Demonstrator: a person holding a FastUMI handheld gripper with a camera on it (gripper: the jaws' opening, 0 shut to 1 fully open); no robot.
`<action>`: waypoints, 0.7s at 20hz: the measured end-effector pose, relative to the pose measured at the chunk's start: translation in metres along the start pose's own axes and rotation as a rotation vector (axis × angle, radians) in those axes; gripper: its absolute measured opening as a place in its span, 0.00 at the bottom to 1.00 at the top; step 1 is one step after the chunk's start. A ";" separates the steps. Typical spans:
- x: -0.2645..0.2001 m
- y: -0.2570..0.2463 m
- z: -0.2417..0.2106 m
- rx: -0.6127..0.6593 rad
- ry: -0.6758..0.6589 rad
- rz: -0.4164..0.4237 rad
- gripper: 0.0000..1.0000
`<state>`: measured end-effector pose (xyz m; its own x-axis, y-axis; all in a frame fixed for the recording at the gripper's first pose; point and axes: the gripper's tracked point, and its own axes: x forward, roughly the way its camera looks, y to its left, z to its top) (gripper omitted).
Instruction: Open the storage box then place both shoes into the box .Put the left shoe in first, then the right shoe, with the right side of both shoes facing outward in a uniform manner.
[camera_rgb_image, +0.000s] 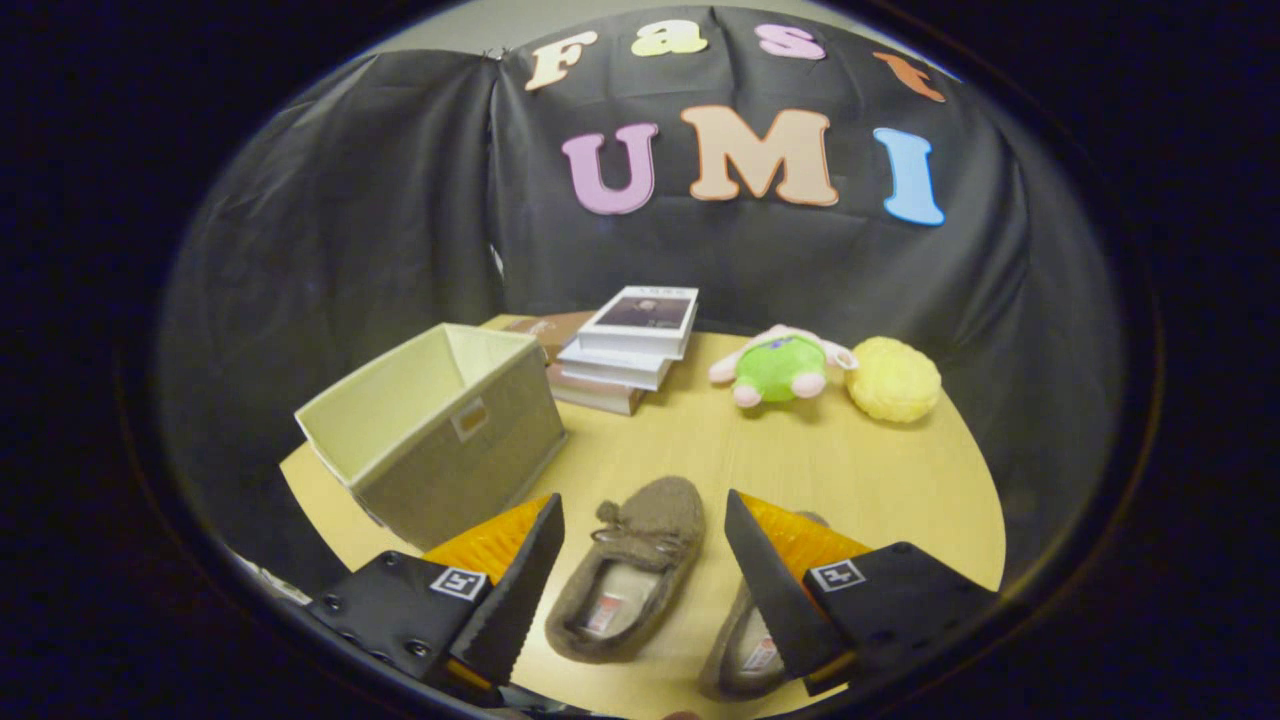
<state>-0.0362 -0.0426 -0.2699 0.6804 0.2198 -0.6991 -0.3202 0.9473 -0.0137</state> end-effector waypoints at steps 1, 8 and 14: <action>0.005 -0.004 -0.011 -0.005 0.031 0.001 1.00; 0.041 -0.013 -0.073 -0.012 0.224 0.021 1.00; 0.055 -0.012 -0.094 -0.025 0.328 0.016 0.84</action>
<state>-0.0571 -0.0640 -0.3758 0.4275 0.1439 -0.8925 -0.3483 0.9372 -0.0157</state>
